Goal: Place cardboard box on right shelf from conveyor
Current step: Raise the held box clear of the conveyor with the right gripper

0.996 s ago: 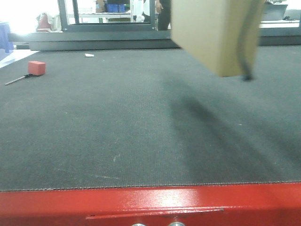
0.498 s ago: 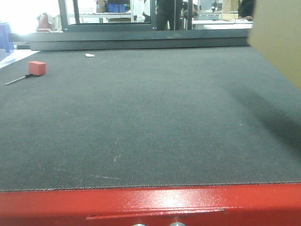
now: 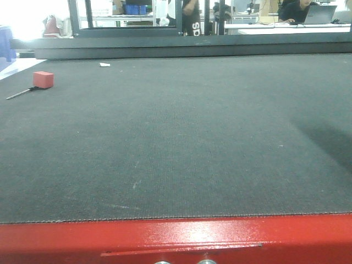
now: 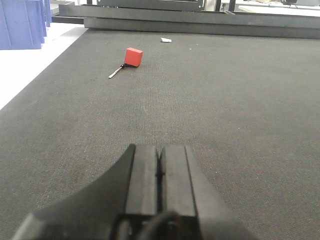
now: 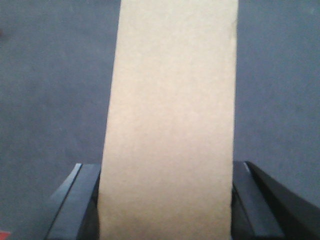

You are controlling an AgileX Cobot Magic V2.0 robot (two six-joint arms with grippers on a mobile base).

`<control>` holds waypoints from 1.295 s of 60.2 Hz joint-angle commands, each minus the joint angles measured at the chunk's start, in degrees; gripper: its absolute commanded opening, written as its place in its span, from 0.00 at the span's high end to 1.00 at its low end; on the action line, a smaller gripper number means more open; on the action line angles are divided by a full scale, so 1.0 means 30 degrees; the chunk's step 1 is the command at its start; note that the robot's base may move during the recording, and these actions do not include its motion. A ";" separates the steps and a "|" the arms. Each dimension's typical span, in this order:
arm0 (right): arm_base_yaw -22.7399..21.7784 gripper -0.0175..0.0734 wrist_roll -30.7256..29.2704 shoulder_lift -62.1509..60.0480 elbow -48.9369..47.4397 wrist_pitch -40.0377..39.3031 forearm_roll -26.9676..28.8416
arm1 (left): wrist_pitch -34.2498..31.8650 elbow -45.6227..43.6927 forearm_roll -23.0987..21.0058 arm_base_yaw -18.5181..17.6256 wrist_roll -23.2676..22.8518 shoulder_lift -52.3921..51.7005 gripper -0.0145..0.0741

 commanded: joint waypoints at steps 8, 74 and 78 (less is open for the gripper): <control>-0.0035 0.58 -0.0175 -0.2499 -0.0480 -0.2315 0.0049 | -0.1595 0.0163 -0.0112 -0.0093 0.0004 -0.0278 0.97; -0.0035 0.58 -0.0175 -0.2974 -0.0480 -0.2392 0.0049 | -0.1595 0.0163 -0.0112 -0.0093 0.0004 -0.0278 0.97; -0.0035 0.58 -0.0175 -0.2974 -0.0480 -0.2392 0.0049 | -0.1595 0.0163 -0.0112 -0.0093 0.0004 -0.0278 0.97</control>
